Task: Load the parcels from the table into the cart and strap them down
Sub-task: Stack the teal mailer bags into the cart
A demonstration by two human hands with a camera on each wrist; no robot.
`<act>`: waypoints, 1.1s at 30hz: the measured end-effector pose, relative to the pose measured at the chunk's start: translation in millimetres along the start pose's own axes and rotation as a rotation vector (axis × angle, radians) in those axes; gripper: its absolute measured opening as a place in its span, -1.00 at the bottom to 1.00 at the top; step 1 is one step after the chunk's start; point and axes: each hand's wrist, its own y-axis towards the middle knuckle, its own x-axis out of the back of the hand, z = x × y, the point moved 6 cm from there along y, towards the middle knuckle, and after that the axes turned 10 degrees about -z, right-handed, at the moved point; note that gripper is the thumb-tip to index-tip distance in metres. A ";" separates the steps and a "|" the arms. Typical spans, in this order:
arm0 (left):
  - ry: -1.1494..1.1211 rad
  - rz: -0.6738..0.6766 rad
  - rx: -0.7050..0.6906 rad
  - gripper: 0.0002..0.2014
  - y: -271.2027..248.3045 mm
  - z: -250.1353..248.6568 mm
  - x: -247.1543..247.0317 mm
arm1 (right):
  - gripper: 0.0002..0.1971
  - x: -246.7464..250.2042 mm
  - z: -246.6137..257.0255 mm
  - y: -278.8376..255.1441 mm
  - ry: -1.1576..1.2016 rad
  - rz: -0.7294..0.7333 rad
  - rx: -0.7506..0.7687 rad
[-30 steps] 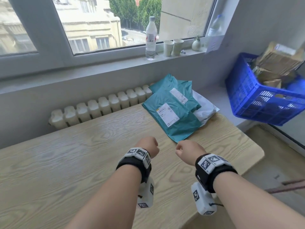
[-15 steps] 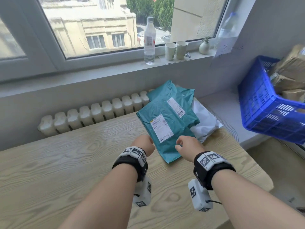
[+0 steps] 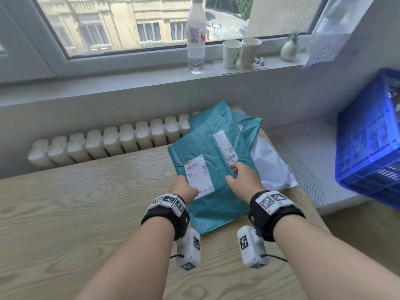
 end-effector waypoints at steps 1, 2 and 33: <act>-0.025 -0.001 0.034 -0.78 3.6 1.3 -3.2 | -0.55 -2.2 -2.1 4.1 0.021 0.008 -0.014; -0.044 0.011 0.069 -0.77 7.7 3.0 -8.0 | -0.55 -4.7 -4.5 8.0 0.038 0.013 -0.027; -0.376 0.009 0.321 -0.86 -10.4 75.4 45.2 | -0.77 -63.8 60.6 -6.1 0.347 0.450 -0.081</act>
